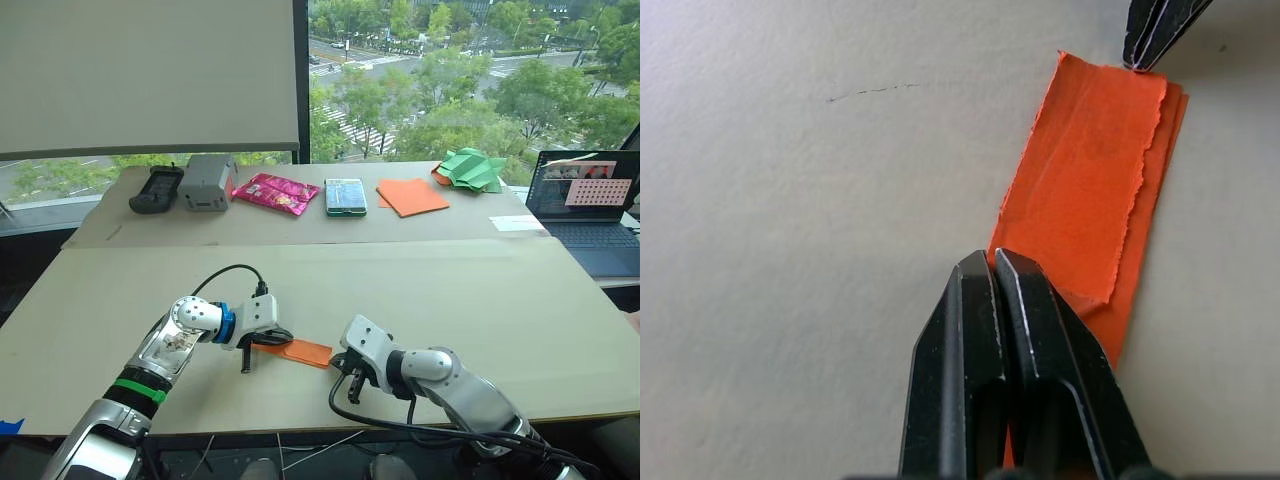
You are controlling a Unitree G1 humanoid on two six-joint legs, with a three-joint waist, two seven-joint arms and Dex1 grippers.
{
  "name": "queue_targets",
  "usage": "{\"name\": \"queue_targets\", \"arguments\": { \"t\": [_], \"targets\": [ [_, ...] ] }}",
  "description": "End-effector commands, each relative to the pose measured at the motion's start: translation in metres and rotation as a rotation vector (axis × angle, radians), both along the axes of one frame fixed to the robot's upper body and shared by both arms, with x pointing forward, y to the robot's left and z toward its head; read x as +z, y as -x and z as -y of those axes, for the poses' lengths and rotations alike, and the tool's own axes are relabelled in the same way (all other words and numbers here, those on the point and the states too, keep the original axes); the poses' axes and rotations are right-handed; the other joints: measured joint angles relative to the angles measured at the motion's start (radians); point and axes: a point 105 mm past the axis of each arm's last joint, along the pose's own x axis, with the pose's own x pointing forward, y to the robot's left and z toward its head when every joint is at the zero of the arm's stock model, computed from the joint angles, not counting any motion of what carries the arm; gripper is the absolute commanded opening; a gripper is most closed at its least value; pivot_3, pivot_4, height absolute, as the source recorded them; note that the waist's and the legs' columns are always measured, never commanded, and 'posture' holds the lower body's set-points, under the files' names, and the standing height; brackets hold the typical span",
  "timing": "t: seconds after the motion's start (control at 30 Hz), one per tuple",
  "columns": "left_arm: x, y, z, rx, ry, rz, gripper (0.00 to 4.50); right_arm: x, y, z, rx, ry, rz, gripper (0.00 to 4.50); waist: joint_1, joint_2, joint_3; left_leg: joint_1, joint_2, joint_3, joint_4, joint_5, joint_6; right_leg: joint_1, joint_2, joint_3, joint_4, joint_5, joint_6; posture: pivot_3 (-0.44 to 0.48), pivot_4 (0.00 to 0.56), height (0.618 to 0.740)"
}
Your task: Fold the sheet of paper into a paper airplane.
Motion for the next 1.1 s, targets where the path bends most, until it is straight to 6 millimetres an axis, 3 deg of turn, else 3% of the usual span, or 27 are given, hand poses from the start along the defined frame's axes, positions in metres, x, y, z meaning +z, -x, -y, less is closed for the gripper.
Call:
{"name": "queue_targets", "arguments": {
  "t": [0.03,0.5,0.6,0.73,0.8,0.9,1.1],
  "targets": [
    [-0.065,0.033,-0.062,0.168,-0.239,-0.253,0.12,-0.029,0.006,0.011,-0.032,0.097,-0.105,0.02,-0.002,0.000,0.000,0.000,0.000,-0.001,0.000,0.000,0.000,0.000,-0.001,-0.003,0.000,0.000,0.000,0.000,0.150,0.702],
    [-0.067,0.044,-0.079,0.227,-0.244,-0.269,0.12,-0.026,0.001,0.013,-0.033,0.102,-0.084,0.02,-0.006,0.003,0.001,0.016,-0.001,-0.014,0.002,-0.022,-0.006,-0.003,-0.006,-0.019,-0.001,-0.001,-0.001,0.000,0.150,0.702],
    [-0.067,0.044,-0.079,0.228,-0.245,-0.267,0.12,-0.012,-0.009,0.013,-0.052,0.057,-0.030,0.02,-0.004,0.003,0.002,0.016,-0.001,-0.015,0.002,-0.023,-0.007,-0.006,-0.006,-0.019,-0.001,-0.001,-0.001,0.000,0.150,0.702],
    [-0.068,0.045,-0.075,0.216,-0.241,-0.270,0.12,0.058,-0.017,-0.016,0.063,-0.208,0.187,0.02,-0.003,0.006,0.004,0.015,-0.002,-0.015,0.003,-0.023,-0.007,-0.013,-0.006,-0.019,-0.002,-0.001,-0.001,0.000,0.150,0.702],
    [-0.068,0.045,-0.073,0.213,-0.238,-0.270,0.12,0.070,-0.018,-0.023,0.089,-0.256,0.216,0.02,-0.003,0.009,0.007,0.014,-0.002,-0.014,0.003,-0.023,-0.007,-0.017,-0.006,-0.019,-0.002,-0.001,-0.001,0.000,0.150,0.702],
    [-0.068,0.044,-0.072,0.212,-0.237,-0.269,0.12,0.066,-0.016,-0.032,0.127,-0.254,0.202,0.02,-0.002,0.013,0.010,0.015,-0.002,-0.014,0.003,-0.024,-0.007,-0.017,-0.006,-0.019,-0.002,-0.001,-0.001,0.000,0.150,0.702],
    [-0.067,0.043,-0.071,0.211,-0.234,-0.266,0.12,0.036,-0.023,-0.040,0.148,-0.154,0.139,0.02,0.000,0.014,0.011,0.021,-0.002,-0.014,0.002,-0.024,-0.007,-0.017,-0.006,-0.020,-0.001,-0.001,-0.001,0.000,0.150,0.702]
  ]
}}
